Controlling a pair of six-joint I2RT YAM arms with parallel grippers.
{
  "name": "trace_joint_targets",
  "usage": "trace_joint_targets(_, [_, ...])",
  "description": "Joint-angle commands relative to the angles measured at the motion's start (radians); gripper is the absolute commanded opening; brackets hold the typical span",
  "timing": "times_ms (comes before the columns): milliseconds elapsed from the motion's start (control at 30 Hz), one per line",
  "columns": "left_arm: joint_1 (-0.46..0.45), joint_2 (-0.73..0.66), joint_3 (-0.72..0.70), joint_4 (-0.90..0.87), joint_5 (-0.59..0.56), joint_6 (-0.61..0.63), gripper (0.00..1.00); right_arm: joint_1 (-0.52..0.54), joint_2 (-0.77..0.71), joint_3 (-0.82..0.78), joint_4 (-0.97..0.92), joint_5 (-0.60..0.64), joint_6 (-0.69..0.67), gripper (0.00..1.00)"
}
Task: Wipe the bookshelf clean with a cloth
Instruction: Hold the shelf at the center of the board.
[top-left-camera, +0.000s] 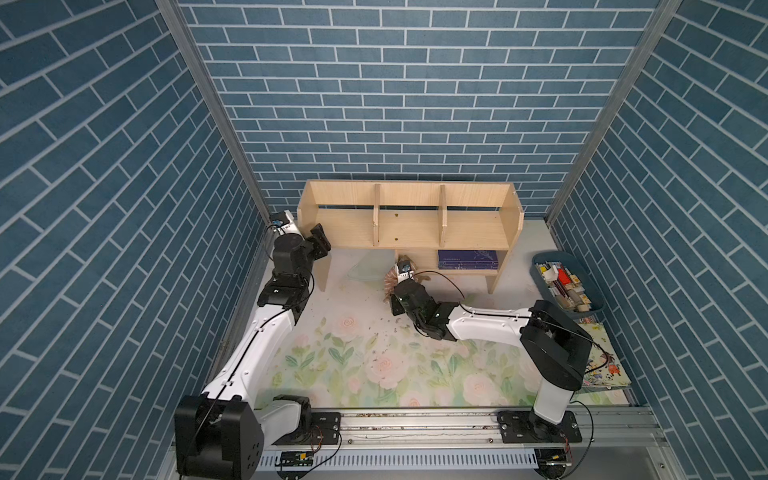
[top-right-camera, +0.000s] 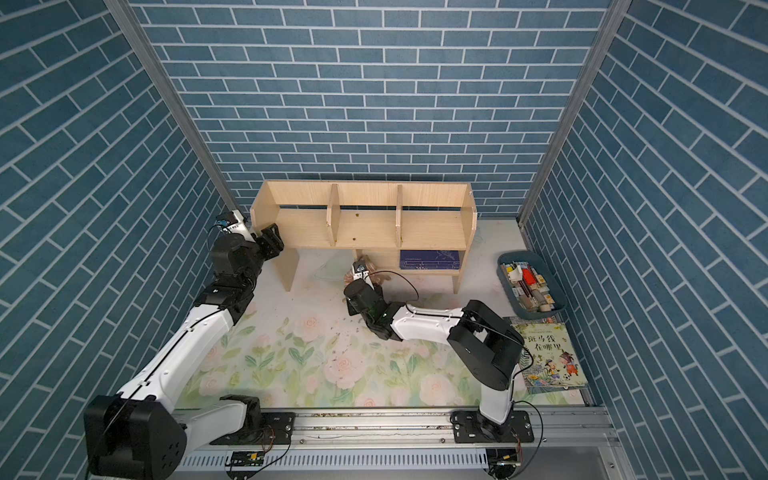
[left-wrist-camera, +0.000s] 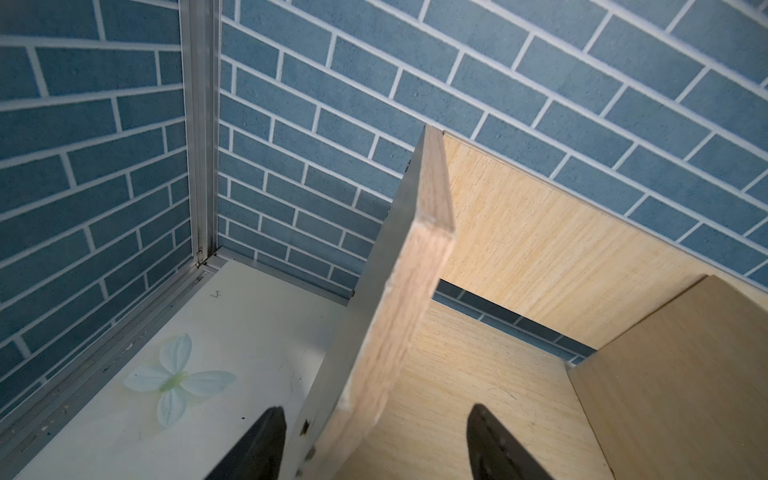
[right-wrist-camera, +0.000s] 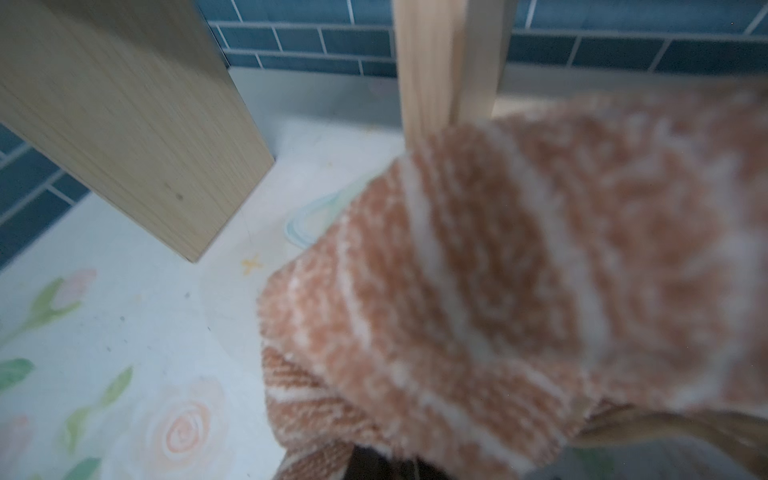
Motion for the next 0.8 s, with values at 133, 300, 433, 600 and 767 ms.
trace_joint_targets(133, [0.050, 0.056, 0.014, 0.050, 0.102, -0.010, 0.70, 0.004, -0.097, -0.041, 0.025, -0.001, 0.051, 0.00])
trace_joint_targets(300, [0.052, 0.069, 0.009, 0.074, 0.132, -0.016, 0.51, 0.000, -0.090, 0.055, -0.018, 0.042, 0.018, 0.00])
trace_joint_targets(433, [0.056, 0.086, 0.018, 0.061, 0.134, -0.022, 0.44, -0.023, -0.098, 0.184, -0.067, 0.092, -0.033, 0.00])
trace_joint_targets(600, [0.061, 0.084, 0.015, 0.060, 0.129, -0.024, 0.24, -0.047, -0.083, 0.211, -0.048, 0.061, -0.039, 0.00])
trace_joint_targets(767, [0.060, 0.081, 0.002, 0.050, 0.134, -0.014, 0.09, -0.033, -0.034, 0.078, 0.022, -0.002, 0.046, 0.00])
